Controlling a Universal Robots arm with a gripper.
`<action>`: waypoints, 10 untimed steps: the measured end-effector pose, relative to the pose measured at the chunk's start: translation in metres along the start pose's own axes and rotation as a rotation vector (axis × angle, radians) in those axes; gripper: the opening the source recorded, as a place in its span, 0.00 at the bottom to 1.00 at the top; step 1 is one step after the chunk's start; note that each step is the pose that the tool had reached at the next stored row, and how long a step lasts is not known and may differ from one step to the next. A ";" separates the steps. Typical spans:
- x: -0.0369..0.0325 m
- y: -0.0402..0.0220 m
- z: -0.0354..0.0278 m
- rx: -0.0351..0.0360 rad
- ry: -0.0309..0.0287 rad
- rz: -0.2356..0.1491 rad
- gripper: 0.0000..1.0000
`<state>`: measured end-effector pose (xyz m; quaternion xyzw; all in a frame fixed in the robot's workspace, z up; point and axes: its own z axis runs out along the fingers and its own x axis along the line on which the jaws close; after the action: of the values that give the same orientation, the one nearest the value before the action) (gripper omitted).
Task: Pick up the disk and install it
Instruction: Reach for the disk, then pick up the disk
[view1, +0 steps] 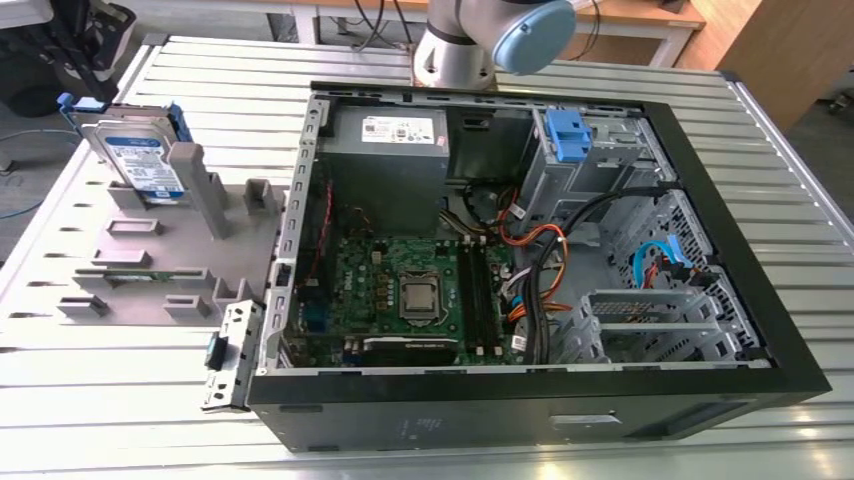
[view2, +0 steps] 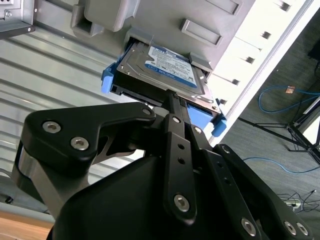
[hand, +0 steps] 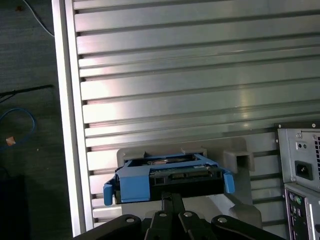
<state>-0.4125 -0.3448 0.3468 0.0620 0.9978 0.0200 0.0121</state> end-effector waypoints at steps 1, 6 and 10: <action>0.0000 0.0000 0.0000 0.0001 0.0000 0.000 0.11; -0.0026 0.0002 0.0000 0.0001 0.0001 0.000 0.11; -0.0027 0.0003 0.0001 0.0001 0.0001 0.000 0.11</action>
<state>-0.4097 -0.3449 0.3468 0.0620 0.9978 0.0199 0.0121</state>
